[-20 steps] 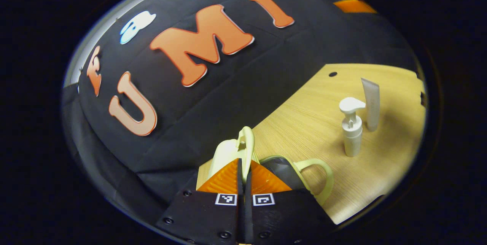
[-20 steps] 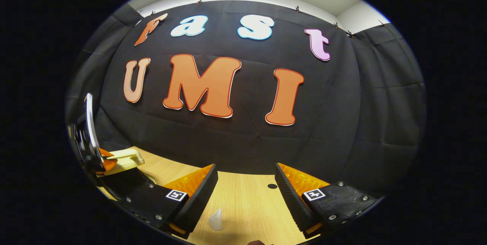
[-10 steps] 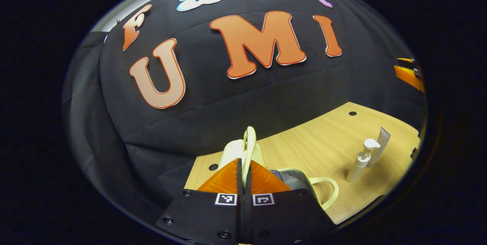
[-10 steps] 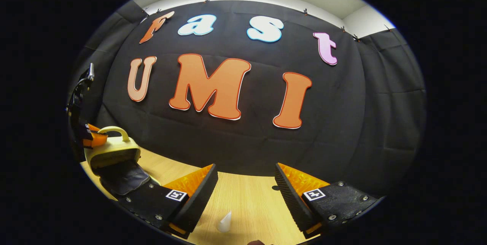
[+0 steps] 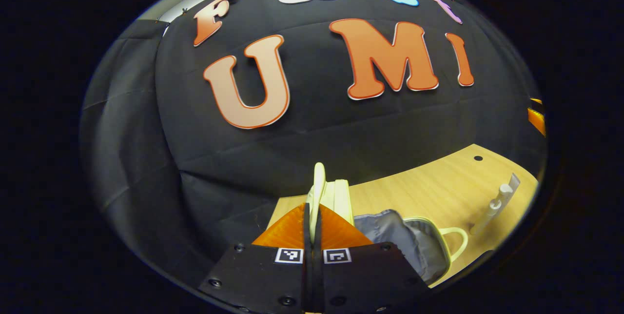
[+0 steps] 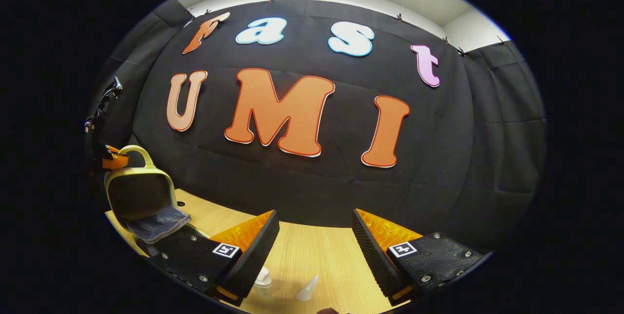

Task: First open the suitcase, pack the skin care products into it, and then close the suitcase.

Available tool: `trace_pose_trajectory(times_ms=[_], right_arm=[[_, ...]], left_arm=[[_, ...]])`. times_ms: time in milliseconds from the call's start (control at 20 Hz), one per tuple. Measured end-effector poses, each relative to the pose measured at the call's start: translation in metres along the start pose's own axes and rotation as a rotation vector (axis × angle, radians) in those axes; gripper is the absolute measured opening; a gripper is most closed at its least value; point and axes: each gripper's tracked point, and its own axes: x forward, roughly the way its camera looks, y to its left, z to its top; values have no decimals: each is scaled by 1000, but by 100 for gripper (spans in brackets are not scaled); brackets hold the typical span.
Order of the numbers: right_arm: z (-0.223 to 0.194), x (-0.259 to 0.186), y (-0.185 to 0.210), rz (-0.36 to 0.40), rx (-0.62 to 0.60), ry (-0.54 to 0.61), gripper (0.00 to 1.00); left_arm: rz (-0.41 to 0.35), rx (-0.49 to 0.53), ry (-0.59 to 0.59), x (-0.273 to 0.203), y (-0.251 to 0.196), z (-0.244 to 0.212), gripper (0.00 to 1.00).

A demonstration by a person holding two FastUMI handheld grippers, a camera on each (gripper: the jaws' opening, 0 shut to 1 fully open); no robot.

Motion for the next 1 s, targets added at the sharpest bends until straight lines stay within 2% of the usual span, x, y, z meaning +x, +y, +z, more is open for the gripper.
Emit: trace_pose_trajectory(times_ms=[200, 400, 650, 850, 1000], right_arm=[[-2, 4, 19, -19, -1, 12, 95], [4, 7, 36, -39, -9, 9, 95], [2, 4, 49, -44, -9, 35, 95], [2, 5, 55, -49, 34, 49, 95], [5, 3, 54, -61, 54, 55, 95]], left_arm=[[37, 25, 50, 14, 45, -30, 1], [48, 0, 94, 26, 82, -60, 1], [50, -52, 179, 43, 111, -109, 1], [73, -20, 258, 52, 135, -153, 1], [74, -65, 308, 52, 139, -178, 1]])
